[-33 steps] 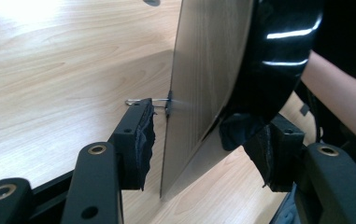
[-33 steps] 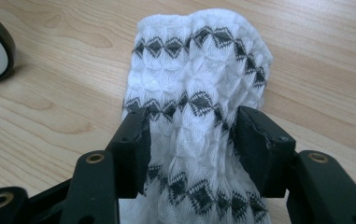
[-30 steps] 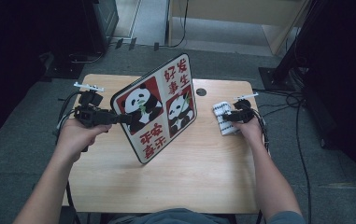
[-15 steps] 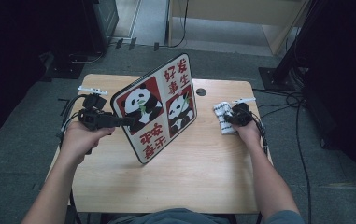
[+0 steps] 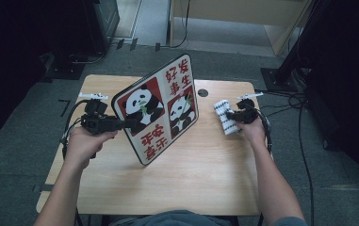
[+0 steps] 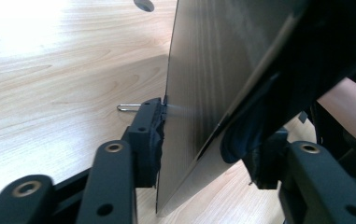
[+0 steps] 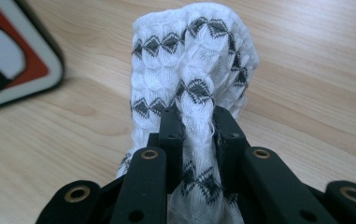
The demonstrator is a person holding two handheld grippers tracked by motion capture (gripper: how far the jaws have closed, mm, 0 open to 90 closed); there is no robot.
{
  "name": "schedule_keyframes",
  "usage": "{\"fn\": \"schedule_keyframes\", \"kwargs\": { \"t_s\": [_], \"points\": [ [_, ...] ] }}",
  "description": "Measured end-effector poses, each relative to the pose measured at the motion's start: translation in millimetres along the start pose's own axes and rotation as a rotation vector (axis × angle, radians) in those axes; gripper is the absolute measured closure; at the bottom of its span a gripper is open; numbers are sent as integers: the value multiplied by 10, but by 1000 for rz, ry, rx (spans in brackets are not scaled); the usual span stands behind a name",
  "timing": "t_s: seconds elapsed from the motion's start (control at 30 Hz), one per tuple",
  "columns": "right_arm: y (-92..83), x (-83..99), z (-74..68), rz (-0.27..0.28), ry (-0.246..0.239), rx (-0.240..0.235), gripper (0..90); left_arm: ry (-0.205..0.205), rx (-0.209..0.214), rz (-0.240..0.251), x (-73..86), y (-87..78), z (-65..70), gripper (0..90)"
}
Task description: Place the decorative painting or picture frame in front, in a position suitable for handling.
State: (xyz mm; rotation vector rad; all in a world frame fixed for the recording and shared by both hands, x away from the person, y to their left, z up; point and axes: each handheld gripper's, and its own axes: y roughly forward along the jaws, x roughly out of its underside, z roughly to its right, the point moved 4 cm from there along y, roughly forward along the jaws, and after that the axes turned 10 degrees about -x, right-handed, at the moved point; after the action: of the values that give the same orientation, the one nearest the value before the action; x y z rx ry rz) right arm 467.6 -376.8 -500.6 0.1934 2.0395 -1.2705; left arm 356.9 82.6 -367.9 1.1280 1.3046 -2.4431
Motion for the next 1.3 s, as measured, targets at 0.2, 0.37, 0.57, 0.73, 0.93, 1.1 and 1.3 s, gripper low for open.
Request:
{"fn": "schedule_keyframes", "kwargs": {
  "t_s": [0.2,0.37,0.57,0.73,0.93,1.1,1.3],
  "points": [
    [-127,-78,-168,8,-4,-71,778,9,-22,47,33,28,-6,613],
    [-206,-145,-304,42,-39,-95,777,37,-32,68,55,62,8,650],
    [-261,-214,-494,35,-82,-125,776,31,-15,89,60,147,15,676],
    [-280,-227,-633,21,-115,-142,773,45,0,103,49,189,51,710],
    [-335,-246,-768,25,-122,-160,773,63,-7,124,53,187,38,765],
    [-376,-269,-855,35,-119,-179,773,70,-10,122,54,184,41,784],
    [-424,-301,-951,45,-132,-196,772,65,11,117,66,172,49,782]
  ]
}}
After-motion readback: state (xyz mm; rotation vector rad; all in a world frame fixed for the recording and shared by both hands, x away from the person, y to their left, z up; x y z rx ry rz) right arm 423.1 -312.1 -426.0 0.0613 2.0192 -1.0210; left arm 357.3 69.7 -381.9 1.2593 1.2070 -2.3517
